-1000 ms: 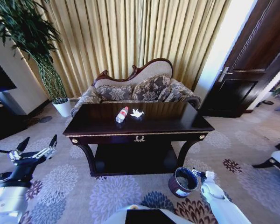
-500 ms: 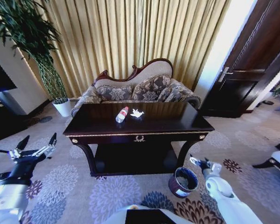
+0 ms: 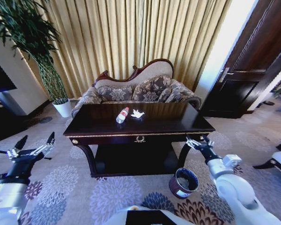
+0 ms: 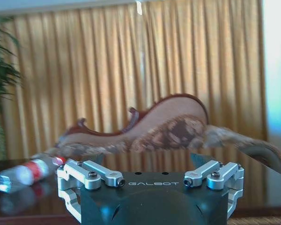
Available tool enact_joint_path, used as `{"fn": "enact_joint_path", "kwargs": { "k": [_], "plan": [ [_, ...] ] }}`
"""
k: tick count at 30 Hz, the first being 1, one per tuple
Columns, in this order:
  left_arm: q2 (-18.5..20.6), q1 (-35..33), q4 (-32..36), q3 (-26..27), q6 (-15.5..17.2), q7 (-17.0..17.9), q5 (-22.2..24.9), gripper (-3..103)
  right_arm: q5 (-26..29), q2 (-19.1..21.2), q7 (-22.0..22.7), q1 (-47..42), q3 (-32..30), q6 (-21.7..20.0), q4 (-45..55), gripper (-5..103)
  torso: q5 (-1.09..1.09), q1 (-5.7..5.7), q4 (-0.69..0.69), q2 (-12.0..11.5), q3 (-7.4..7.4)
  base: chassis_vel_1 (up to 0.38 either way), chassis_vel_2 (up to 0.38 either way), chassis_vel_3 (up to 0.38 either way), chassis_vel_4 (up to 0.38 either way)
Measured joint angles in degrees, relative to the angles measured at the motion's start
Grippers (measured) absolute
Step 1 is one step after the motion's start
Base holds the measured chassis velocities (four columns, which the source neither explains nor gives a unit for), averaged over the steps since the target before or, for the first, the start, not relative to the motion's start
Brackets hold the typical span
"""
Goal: Move to the front of the table and place the trash on the table into the trash bin.
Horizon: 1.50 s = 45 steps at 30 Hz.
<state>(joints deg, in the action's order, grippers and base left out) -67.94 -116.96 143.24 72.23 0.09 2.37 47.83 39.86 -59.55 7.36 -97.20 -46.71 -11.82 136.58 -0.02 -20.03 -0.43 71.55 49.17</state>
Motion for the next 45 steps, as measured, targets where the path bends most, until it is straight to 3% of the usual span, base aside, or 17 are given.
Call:
{"fn": "enact_joint_path", "kwargs": {
  "k": [8, 12, 16, 21, 45],
  "plan": [
    [0.21, 0.08, 0.0, 1.61, 1.73, 0.09, 2.22, 100, -2.83, -1.43, 0.14, -0.11, 2.47, -4.32, 6.77, 100, 0.01, 0.0, 0.0, 0.0, 0.0, 0.0, 0.0, 0.0, 0.0],
    [0.42, 0.07, 0.0, 2.96, 4.28, 0.12, 3.02, 100, -3.36, -1.08, 0.24, 0.18, 2.59, -5.14, 6.86, 100, 0.01, 0.0, 0.0, 0.0, 0.0, 0.0, 0.0, 0.0, 0.0],
    [1.22, 0.38, 0.0, 4.78, 8.81, -0.13, 5.48, 100, -4.11, -0.67, 0.32, 0.01, 2.02, -5.26, 6.26, 100, 0.02, 0.0, 0.0, 0.0, 0.0, 0.0, 0.0, 0.0, 0.0],
    [2.11, 1.02, 0.0, 5.12, 11.1, 0.56, 6.12, 100, -4.83, -1.26, 0.32, -0.46, 1.9, -5.26, 6.06, 100, 0.02, 0.0, 0.0, 0.0, 0.0, 0.0, 0.0, 0.0, 0.0],
    [2.44, 0.83, 0.0, 5.06, 11.56, 1.61, 4.52, 100, -7.03, -2.66, -0.16, -1.39, 2.62, -4.75, 5.74, 100, 0.01, 0.0, 0.0, 0.0, 0.0, -0.034, 0.035, 0.039, -0.034]
  ]
}}
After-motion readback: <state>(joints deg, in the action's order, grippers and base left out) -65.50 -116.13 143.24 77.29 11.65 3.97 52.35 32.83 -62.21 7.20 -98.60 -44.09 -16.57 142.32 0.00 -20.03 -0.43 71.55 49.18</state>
